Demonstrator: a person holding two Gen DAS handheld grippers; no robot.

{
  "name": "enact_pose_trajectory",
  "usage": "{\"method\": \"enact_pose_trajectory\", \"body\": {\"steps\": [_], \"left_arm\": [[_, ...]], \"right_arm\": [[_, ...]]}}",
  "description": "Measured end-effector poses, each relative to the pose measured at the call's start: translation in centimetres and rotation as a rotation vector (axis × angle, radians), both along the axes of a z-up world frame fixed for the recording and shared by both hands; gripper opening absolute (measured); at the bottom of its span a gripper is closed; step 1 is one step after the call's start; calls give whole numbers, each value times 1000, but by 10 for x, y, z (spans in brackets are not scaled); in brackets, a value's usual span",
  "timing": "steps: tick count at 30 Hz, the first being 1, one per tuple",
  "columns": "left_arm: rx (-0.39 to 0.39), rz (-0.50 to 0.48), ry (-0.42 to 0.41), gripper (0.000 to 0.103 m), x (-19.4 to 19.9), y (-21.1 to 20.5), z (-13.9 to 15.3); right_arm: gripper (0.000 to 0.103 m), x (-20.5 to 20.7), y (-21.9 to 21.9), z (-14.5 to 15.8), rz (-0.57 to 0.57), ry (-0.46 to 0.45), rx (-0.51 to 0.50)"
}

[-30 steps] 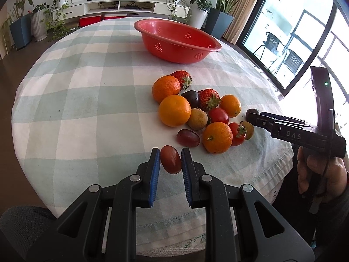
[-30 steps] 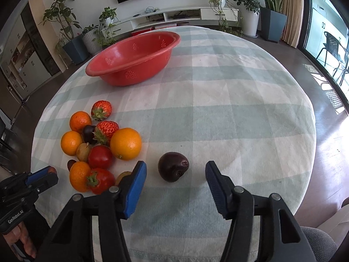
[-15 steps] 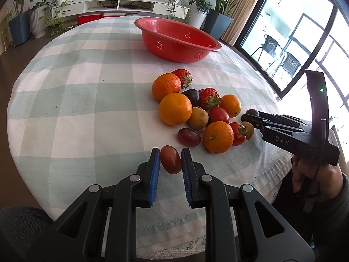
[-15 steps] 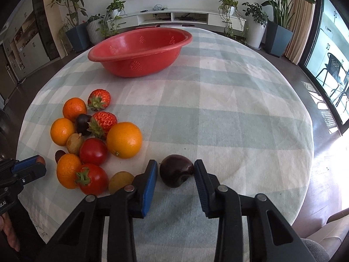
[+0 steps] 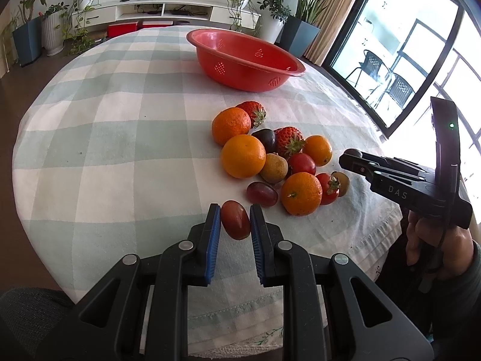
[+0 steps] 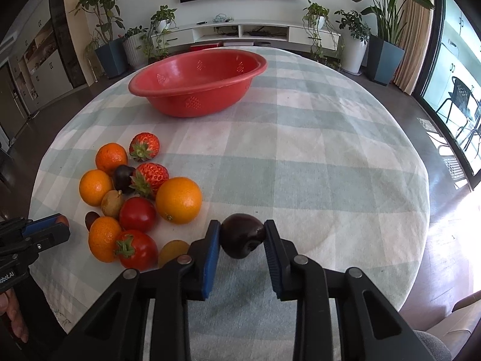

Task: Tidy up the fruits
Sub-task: 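Grasp the dark plum with the right tool while the left tool lifts the grape toward the bowl, then lower the grape and plum into the red bowl and open both tools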

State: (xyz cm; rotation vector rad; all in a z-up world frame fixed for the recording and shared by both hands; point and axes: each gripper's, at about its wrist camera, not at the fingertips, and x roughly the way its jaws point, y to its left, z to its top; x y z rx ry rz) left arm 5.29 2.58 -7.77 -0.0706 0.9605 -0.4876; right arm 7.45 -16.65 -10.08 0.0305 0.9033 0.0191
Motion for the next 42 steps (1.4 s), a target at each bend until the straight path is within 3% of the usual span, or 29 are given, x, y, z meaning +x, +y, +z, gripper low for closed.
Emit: {"method": "enact_pose_trajectory", "body": {"steps": [6, 13, 20, 28, 33, 42], "left_arm": [[-3, 10, -27, 18, 7, 5, 15], [-5, 7, -99, 18, 34, 10, 53], [-10, -30, -142, 18, 79, 1, 89], [39, -90, -180, 18, 153, -36, 124], [79, -126, -137, 18, 201, -65, 117], [164, -170, -64, 18, 243, -94, 66]], "right_arm": [[32, 2, -9, 13, -9, -32, 29], [32, 20, -31, 45, -24, -104, 56], [32, 54, -32, 79, 26, -180, 60], [32, 116, -9, 98, 118, -191, 89], [32, 155, 4, 87, 154, -145, 108], [32, 181, 13, 49, 200, -71, 31]]}}
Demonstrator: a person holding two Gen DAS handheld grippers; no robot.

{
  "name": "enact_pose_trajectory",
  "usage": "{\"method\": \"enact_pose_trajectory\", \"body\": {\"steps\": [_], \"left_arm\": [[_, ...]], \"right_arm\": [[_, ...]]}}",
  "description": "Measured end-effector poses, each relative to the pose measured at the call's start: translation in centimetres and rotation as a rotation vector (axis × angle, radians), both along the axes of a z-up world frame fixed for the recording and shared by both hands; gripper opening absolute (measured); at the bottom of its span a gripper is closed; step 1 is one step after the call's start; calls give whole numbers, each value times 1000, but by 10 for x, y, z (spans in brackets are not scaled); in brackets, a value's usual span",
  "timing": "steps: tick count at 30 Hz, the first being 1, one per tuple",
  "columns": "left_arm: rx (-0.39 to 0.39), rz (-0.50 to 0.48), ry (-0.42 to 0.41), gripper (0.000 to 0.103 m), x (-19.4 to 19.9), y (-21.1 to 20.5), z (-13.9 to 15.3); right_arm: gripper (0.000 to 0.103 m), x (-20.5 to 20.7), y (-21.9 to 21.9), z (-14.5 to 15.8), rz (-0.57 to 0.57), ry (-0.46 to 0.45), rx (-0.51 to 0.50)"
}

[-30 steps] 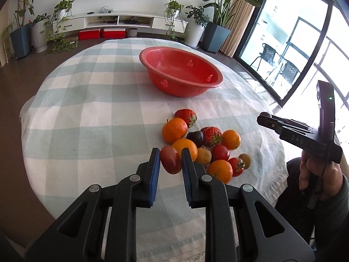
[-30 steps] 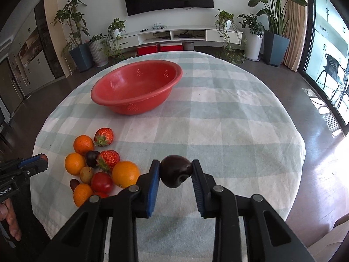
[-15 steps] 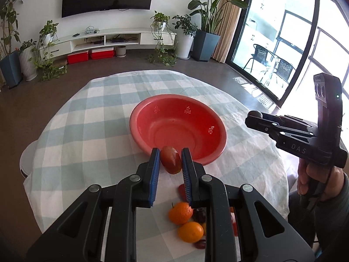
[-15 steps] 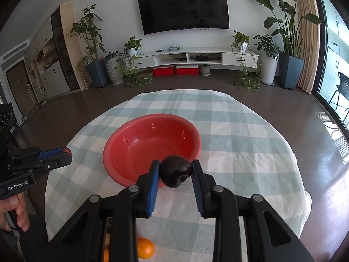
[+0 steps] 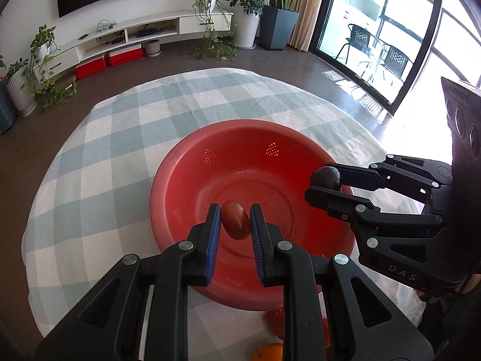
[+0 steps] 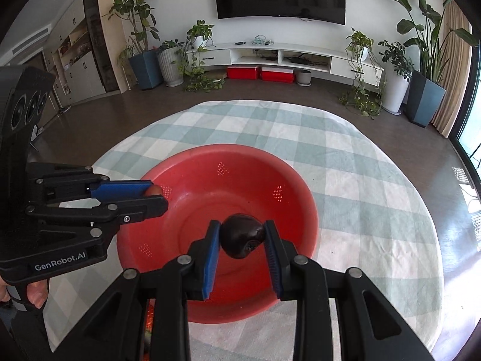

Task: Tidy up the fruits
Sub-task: 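Lower the grape and plum into the red bowl and open both tools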

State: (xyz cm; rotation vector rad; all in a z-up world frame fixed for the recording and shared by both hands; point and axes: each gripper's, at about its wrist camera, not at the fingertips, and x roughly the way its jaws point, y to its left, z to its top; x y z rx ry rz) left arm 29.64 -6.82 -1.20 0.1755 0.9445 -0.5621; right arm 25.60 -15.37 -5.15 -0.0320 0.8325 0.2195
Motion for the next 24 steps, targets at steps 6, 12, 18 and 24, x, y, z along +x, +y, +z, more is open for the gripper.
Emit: {"method": "enact_pose_trajectory", "body": {"steps": [6, 12, 18, 24], "left_arm": [[38, -11, 32, 18, 14, -8, -27], [57, -10, 53, 18, 23, -12, -44], [90, -20, 30, 18, 25, -18, -47], [108, -19, 19, 19, 23, -19, -47]], "right_arm": [[32, 8, 3, -13, 31, 14, -7], [32, 13, 8, -24, 46, 30, -57], [32, 15, 9, -28, 47, 31, -88], [32, 12, 15, -30, 57, 17, -139]]}}
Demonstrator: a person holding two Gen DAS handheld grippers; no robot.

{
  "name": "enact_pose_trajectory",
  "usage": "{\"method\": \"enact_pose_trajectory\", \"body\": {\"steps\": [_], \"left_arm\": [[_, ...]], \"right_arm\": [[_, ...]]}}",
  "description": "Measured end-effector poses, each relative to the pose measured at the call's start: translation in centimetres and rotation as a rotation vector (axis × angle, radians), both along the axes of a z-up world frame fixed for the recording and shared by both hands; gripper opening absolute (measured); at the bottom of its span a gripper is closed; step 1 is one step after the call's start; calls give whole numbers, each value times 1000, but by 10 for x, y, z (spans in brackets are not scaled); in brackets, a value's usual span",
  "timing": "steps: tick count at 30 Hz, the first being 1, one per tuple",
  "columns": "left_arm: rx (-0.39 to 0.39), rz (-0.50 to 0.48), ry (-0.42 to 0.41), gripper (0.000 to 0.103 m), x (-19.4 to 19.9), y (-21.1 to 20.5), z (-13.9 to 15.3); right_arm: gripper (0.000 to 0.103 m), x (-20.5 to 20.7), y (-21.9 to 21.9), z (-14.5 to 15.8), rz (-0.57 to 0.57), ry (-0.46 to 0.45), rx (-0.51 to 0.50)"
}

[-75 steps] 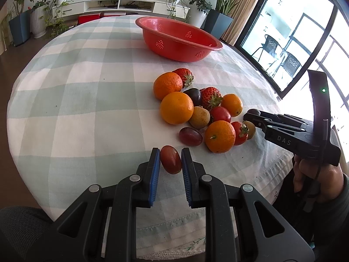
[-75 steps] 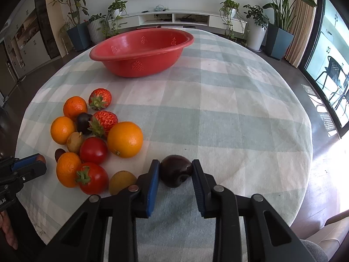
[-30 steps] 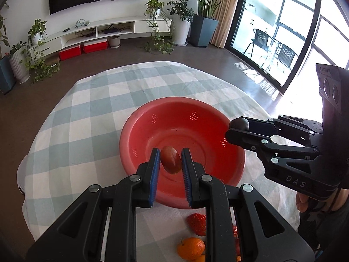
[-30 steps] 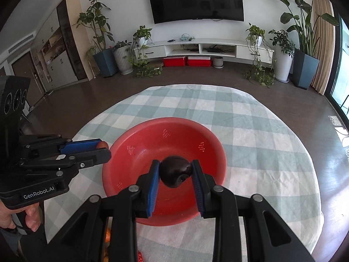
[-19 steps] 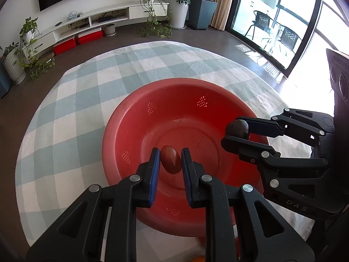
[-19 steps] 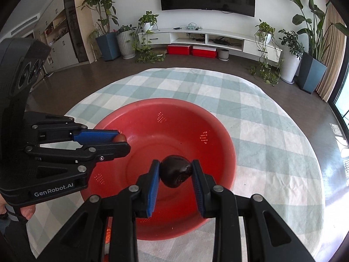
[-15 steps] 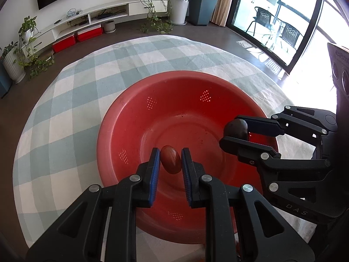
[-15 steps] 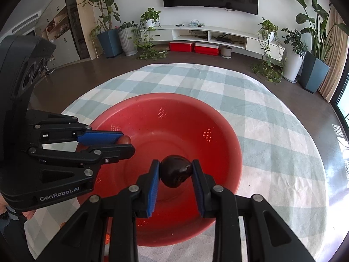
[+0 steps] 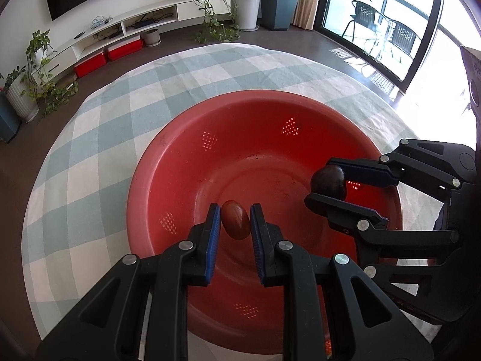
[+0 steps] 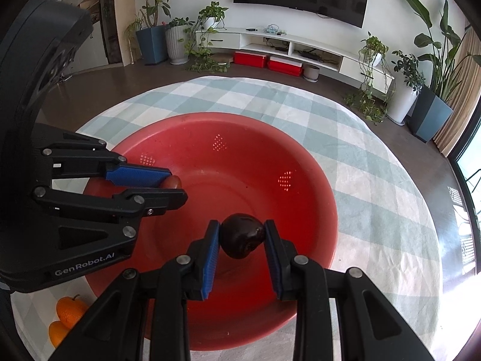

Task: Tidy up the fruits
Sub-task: 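Lower the grape and plum into the red bowl and open both tools, then withdraw both tools from the bowl back toward the fruit cluster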

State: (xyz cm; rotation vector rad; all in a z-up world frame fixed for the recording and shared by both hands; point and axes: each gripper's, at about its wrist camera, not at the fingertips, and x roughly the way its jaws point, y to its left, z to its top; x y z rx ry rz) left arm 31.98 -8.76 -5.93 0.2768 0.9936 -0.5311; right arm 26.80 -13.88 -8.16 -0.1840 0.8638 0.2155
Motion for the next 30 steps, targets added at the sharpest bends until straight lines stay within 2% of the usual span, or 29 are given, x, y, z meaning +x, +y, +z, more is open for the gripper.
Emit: {"method": "enact_pose_trajectory", "body": {"steps": [4, 8, 15, 20, 23, 28, 30], "left_arm": [[8, 0, -5, 19, -1, -1, 0], [10, 0, -5, 24, -2, -1, 0], [2, 4, 1, 27, -5, 1, 2], [-20, 31, -32, 49, -12, 10, 17], [-54, 50, -61, 64, -24, 20, 34], [-109, 94, -94, 74, -56, 45, 57], [-124, 115, -99, 76, -74, 56, 61]], "right_arm": [[33, -1, 2, -1, 5, -3, -16], [45, -2, 2, 1, 4, -15, -23], [46, -1, -1, 1, -5, -17, -18], [47, -8, -2, 8, -9, -47, -27], [58, -14, -8, 16, -22, -73, -1], [64, -25, -18, 30, -39, -132, 57], [67, -30, -23, 35, -50, -149, 92]]}}
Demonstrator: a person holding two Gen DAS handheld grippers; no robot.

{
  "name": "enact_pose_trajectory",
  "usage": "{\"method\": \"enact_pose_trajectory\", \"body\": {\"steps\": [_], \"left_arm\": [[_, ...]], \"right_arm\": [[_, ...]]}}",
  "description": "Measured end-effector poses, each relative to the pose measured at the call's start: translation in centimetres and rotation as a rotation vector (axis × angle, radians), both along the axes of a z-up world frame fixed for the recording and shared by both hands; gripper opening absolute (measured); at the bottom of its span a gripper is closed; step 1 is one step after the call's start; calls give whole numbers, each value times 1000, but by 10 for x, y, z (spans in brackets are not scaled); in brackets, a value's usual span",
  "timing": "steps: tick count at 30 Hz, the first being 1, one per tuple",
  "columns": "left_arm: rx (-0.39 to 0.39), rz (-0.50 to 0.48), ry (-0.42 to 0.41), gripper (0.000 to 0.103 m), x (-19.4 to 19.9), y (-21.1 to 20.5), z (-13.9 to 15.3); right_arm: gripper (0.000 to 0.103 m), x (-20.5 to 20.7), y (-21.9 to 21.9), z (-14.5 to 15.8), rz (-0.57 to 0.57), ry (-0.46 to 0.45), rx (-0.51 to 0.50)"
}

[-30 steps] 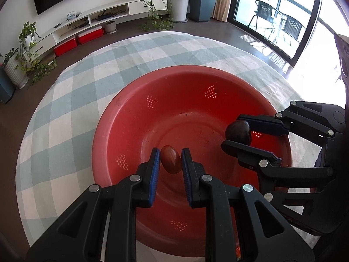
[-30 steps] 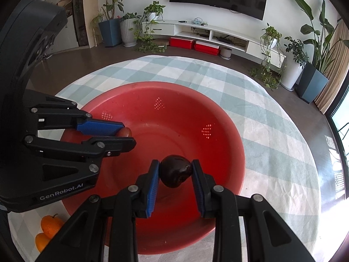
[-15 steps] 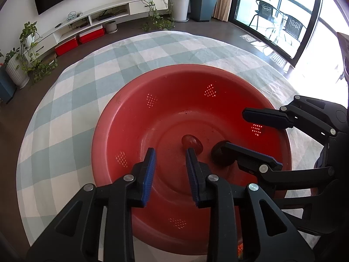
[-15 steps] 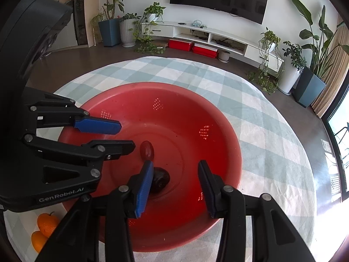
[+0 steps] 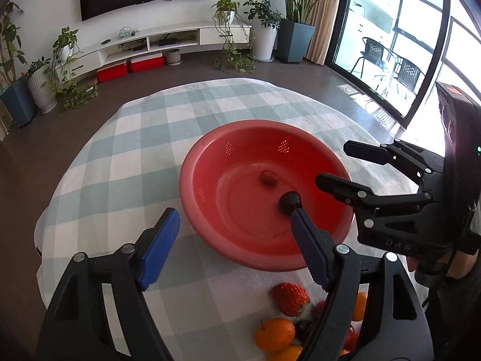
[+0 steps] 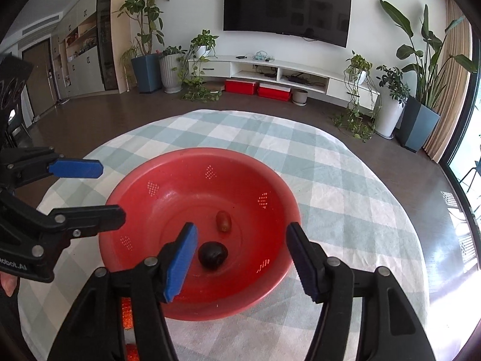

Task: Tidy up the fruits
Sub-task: 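Withdraw both tools from the bowl back toward the fruit cluster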

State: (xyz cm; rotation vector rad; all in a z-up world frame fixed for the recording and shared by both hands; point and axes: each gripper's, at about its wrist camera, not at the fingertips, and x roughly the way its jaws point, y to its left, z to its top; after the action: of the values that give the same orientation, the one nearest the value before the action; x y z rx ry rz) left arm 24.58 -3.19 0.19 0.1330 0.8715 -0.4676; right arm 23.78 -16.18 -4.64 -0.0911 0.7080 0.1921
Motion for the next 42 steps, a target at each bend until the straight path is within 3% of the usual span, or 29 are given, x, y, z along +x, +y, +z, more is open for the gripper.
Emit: {"method": "enact_pose_trajectory", "body": {"steps": [5, 9, 17, 28, 35, 42], "left_arm": [[-41, 32, 14, 85, -51, 24, 1], [-50, 43, 45, 85, -95, 34, -10], [-37, 81, 110, 85, -141, 42, -47], [-49, 64, 114, 85, -142, 34, -61], [-37, 42, 133, 61, -135, 22, -66], [-28, 32, 159, 58, -130, 16, -75]], "right_arm": [[74, -28, -9, 15, -26, -68, 66], [76, -61, -10, 23, -36, -120, 108], [78, -135, -14, 5, -96, -121, 212], [78, -186, -13, -26, -153, -46, 265], [78, -186, -15, -31, -170, -46, 263], [77, -184, -14, -32, -163, -42, 252]]}}
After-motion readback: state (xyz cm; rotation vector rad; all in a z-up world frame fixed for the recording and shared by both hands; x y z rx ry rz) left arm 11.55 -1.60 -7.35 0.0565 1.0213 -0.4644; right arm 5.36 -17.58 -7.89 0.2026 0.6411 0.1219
